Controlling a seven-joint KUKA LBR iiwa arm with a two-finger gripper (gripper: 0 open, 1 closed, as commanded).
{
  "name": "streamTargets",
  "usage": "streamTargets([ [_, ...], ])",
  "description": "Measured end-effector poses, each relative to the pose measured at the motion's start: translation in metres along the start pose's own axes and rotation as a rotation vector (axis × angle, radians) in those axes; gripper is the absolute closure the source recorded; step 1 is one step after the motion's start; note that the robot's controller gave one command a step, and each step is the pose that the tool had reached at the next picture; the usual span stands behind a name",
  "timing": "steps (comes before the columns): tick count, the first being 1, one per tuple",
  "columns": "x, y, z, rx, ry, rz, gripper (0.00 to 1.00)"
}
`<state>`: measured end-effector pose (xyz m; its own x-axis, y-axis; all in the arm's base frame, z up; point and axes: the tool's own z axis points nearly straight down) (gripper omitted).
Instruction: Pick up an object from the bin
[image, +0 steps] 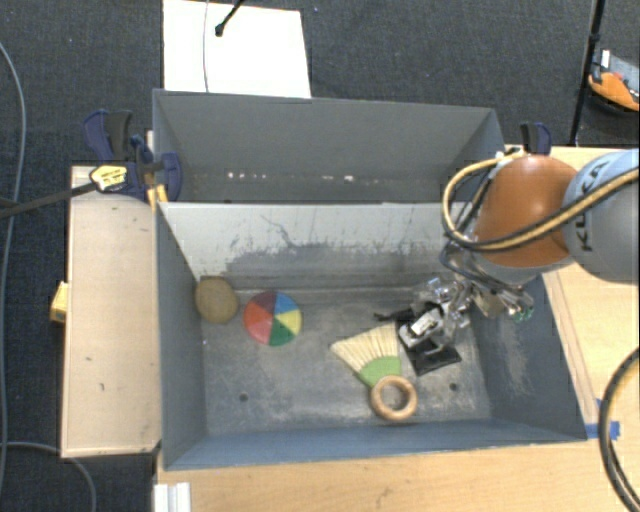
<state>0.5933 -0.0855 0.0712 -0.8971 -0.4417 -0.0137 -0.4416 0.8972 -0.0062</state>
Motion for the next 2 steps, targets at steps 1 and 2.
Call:
streamTargets([
  [1, 0.0, 0.0, 0.0, 0.0, 0.0, -0.001, 1.0],
  [2, -0.002, -0.001, -0.057, 0.003, -0.006, 0.001, 1.0],
])
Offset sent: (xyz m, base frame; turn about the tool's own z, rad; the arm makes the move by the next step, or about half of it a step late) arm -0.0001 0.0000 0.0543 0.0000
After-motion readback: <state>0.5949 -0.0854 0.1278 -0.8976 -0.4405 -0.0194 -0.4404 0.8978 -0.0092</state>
